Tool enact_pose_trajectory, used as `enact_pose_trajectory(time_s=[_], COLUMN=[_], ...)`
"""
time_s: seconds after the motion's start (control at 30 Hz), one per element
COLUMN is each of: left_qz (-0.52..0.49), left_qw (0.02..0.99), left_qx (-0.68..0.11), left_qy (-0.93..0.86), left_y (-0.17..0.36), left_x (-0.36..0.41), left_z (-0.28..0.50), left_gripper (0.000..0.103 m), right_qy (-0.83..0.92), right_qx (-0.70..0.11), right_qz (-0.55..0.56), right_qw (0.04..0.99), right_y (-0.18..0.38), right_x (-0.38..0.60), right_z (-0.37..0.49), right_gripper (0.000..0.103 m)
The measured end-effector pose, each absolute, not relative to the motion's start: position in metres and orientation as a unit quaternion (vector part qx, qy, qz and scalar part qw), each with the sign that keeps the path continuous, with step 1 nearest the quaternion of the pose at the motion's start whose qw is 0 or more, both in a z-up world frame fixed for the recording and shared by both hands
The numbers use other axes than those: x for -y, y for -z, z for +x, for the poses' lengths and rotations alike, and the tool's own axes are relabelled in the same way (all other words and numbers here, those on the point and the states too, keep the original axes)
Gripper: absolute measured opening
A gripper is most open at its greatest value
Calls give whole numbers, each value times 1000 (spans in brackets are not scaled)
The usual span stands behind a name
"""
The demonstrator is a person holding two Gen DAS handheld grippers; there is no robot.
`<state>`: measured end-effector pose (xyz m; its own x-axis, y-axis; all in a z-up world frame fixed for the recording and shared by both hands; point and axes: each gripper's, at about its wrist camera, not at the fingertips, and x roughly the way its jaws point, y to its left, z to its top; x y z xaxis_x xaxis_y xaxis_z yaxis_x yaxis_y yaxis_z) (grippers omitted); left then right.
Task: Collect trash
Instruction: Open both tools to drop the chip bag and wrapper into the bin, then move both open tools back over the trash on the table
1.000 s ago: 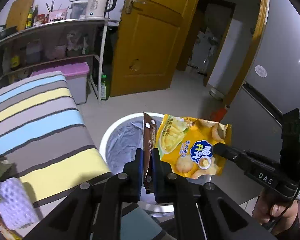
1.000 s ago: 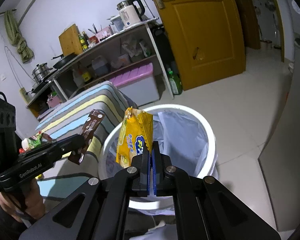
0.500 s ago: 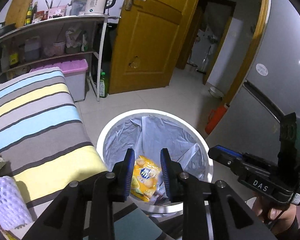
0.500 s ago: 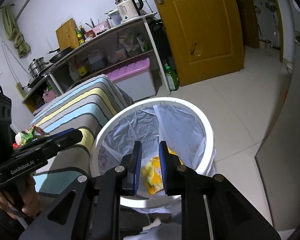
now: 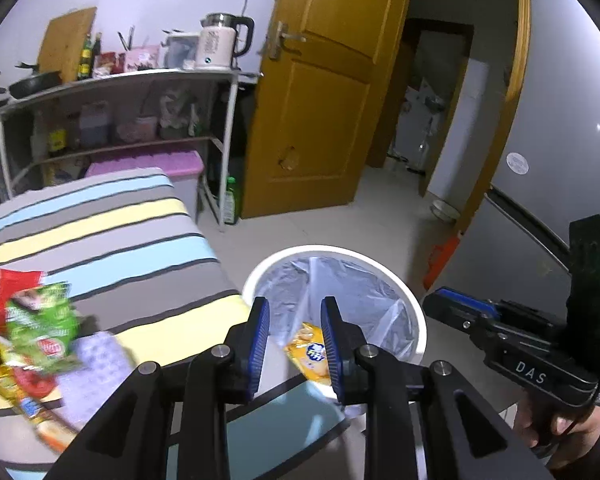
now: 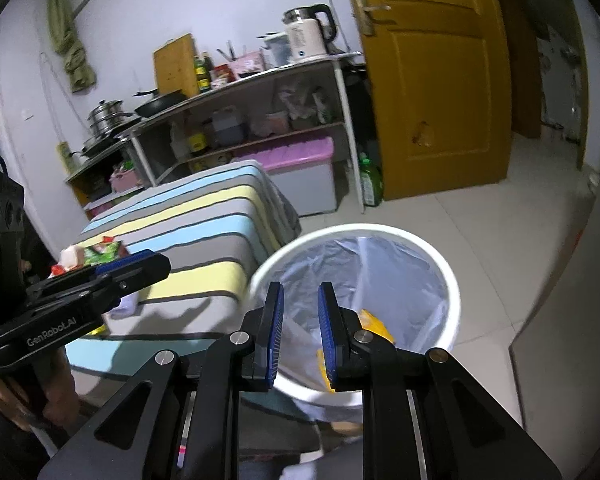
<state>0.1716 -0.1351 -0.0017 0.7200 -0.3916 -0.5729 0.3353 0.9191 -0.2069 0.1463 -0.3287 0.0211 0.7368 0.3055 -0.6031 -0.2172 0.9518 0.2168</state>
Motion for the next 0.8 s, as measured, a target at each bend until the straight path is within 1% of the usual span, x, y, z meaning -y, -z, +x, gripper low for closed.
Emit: enact_pose_trajectory(time_s=[0.43, 0.8], left_qz=[-62, -78], left_qw=[948, 956], left_qx=[-282, -269], left_qy=[136, 93], left_y=[-24, -31], left_x=[72, 27], left_z=[118, 86], left_gripper=[26, 26], right_qy=[-197, -244], right_qx=[-306, -297], right_qz=[24, -4], right_qw=[931, 923], right_y=[-49, -57], right_x=[271, 223], right_z=[111, 96], right_gripper=[18, 19])
